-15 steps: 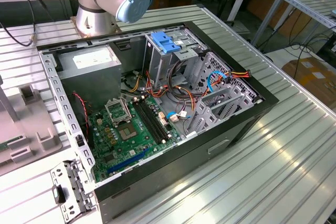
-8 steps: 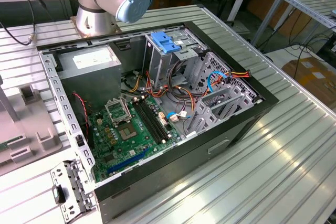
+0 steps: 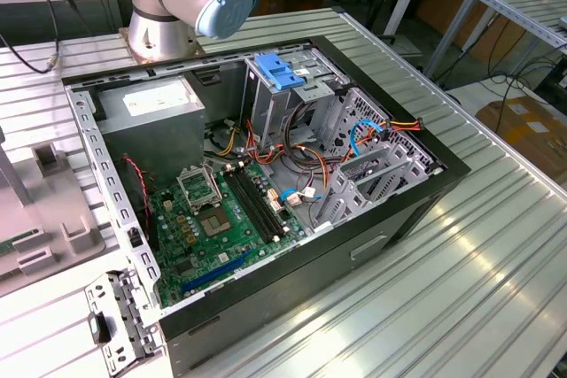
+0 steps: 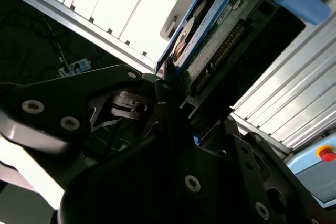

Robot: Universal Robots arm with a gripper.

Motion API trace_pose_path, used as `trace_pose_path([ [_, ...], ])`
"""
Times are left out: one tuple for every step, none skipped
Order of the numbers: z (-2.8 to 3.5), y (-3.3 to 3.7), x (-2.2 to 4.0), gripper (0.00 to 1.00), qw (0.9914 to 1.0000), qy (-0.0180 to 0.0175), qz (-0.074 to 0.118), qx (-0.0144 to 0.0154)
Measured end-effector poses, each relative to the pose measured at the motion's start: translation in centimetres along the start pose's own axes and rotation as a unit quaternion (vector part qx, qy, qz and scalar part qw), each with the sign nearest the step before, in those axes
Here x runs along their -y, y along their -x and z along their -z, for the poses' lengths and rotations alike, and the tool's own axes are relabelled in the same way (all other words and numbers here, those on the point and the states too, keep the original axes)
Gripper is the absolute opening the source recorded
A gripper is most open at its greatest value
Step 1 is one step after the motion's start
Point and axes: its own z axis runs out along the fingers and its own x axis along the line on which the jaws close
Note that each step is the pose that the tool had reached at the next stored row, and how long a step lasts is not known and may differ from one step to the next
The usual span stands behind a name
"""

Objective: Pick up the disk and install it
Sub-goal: 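Pick up the disk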

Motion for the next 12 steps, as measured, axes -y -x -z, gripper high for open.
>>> trace_pose_path([
  [0.24,0.02,-0.01,0.37,1.00000,0.0000,0.000,0.0000],
  [0.38,0.04,-0.02,0.37,1.00000,0.0000,0.000,0.0000],
  [0.53,0.05,-0.02,0.37,1.00000,0.0000,0.000,0.0000],
  [0.78,0.07,-0.03,0.37,1.00000,0.0001,0.000,0.0000],
  [0.93,0.08,-0.04,0.37,1.00000,0.0000,0.000,0.0000],
  [1.08,0.09,-0.04,0.37,1.00000,0.0000,0.000,0.0000],
  [1.23,0.10,-0.05,0.37,1.00000,0.0001,0.000,0.0000],
  [1.35,0.11,-0.05,0.37,1.00000,0.0001,0.000,0.0000],
  [1.55,0.13,-0.06,0.37,1.00000,0.0001,0.000,0.0000],
  [1.67,0.14,-0.07,0.37,1.00000,0.0001,0.000,0.0000],
  [1.80,0.15,-0.07,0.37,1.00000,0.0000,0.000,0.0000],
  [1.91,0.16,-0.08,0.37,1.00000,0.0000,0.000,0.0000],
])
